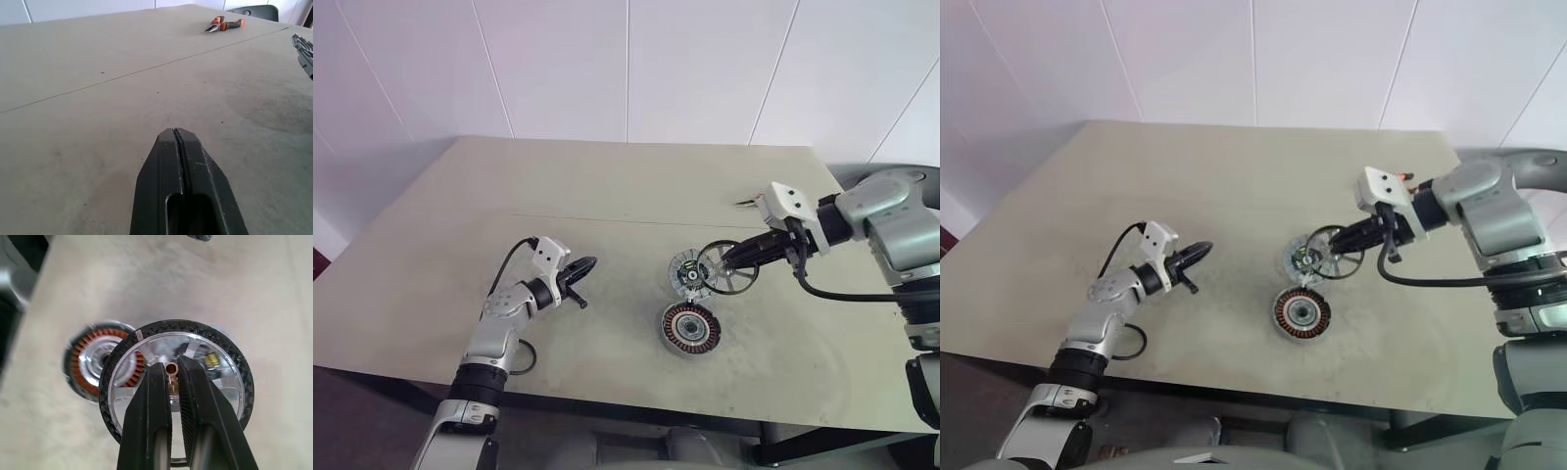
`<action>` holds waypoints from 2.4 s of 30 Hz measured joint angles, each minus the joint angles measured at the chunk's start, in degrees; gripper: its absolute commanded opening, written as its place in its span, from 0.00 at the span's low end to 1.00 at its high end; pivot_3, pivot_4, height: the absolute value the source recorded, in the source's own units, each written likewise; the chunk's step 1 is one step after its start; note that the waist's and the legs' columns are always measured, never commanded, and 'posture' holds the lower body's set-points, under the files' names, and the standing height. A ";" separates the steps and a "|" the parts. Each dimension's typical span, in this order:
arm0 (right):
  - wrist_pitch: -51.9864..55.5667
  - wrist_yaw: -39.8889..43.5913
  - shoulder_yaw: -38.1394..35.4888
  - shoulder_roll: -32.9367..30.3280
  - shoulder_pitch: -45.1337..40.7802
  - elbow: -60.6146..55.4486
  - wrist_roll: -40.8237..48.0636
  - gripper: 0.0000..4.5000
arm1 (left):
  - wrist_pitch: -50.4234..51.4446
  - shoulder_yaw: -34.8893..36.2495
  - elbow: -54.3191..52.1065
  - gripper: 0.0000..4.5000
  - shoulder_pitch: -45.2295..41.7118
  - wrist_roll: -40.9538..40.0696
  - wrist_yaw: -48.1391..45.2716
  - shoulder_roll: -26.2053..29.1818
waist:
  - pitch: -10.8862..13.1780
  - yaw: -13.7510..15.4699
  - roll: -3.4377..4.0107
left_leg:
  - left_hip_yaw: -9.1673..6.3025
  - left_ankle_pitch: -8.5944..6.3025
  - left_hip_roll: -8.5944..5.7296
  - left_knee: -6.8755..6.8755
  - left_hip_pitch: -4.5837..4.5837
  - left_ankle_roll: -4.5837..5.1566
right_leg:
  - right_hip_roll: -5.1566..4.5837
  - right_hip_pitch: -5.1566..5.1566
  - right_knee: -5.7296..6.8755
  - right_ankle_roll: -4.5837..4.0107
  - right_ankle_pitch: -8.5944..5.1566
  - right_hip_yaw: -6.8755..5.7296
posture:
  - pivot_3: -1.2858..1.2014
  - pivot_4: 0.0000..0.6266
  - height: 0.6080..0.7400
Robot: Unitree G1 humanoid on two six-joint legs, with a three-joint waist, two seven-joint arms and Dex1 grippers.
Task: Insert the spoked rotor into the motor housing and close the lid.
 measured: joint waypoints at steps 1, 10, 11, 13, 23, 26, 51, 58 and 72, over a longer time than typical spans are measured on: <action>-1.91 -0.28 0.19 -0.51 0.30 -0.87 -1.45 0.00 | -0.01 -0.02 0.09 0.00 -0.06 0.01 -0.02 -0.14 | 0.00 0.04 0.00 | 0.00 0.00 0.00 0.00 -0.01 0.00 | 0.00 0.00 -0.01 0.00 0.00 0.00 | 0.52 0.00 1.00; -10.82 -12.17 2.17 1.12 5.85 -11.51 -13.57 0.00 | -1.14 -0.66 4.38 0.00 -4.97 0.08 -2.05 -0.99 | 0.03 -0.23 0.01 | 0.05 0.01 0.01 0.04 0.09 0.00 | 0.06 0.03 0.07 0.01 -0.03 0.02 | 0.52 0.00 1.00; -9.13 -14.69 1.98 2.38 6.56 -15.21 -14.20 0.00 | -1.31 -0.91 5.72 0.00 -6.16 0.10 -2.59 -1.18 | 0.03 -0.12 0.01 | 0.01 0.01 0.02 0.03 0.07 0.00 | 0.08 0.00 0.08 0.03 -0.03 0.01 | 0.52 0.00 1.00; -5.44 -17.75 1.39 3.92 9.33 -22.93 -13.81 0.00 | -1.86 -1.66 8.02 0.00 -8.40 0.14 -3.45 -1.83 | 0.03 0.13 -0.04 | -0.07 0.01 0.03 0.01 0.00 -0.01 | 0.08 -0.01 0.06 0.01 -0.01 -0.04 | 0.52 0.00 1.00; 4.33 -23.98 -6.64 -0.50 18.05 -35.90 -11.42 0.00 | -7.02 -2.41 22.32 0.00 -18.47 1.94 -8.34 -4.07 | 0.13 1.25 -0.25 | -0.01 -0.02 -0.08 0.08 -0.01 0.03 | -0.04 0.08 -0.06 0.21 -0.14 -0.05 | 0.52 0.00 1.00; 3.86 -26.95 -9.21 -0.99 20.97 -38.13 -12.35 0.00 | -8.64 -2.47 26.12 0.00 -21.84 2.44 -9.96 -5.48 | 0.14 1.24 -0.29 | 0.00 -0.02 -0.07 0.05 -0.02 0.03 | -0.02 0.07 -0.06 0.24 -0.15 -0.05 | 0.52 0.00 1.00; 2.41 -41.24 -8.07 -0.41 27.31 -48.92 -23.83 0.00 | -17.24 -1.92 47.26 0.00 -37.97 6.77 -16.20 -8.52 | 0.33 1.21 -0.57 | 0.02 -0.04 -0.08 0.05 -0.04 0.07 | -0.02 0.03 -0.04 0.30 -0.17 -0.03 | 0.52 0.00 1.00; -0.37 -44.24 -6.67 0.43 24.24 -47.10 -29.17 0.00 | -18.38 -1.18 50.36 0.00 -40.93 7.39 -16.18 -8.09 | 0.33 1.20 -0.58 | 0.01 -0.04 -0.08 0.04 -0.05 0.07 | -0.01 0.02 -0.03 0.26 -0.15 -0.03 | 0.52 0.00 1.00; -2.72 -45.56 -9.06 0.21 23.55 -45.16 -34.22 0.00 | -19.45 -0.55 53.51 0.00 -44.30 8.56 -16.08 -8.20 | 0.33 1.20 -0.58 | 0.01 -0.04 -0.09 0.06 -0.03 0.07 | 0.00 0.04 0.00 0.17 -0.09 -0.03 | 0.52 0.00 1.00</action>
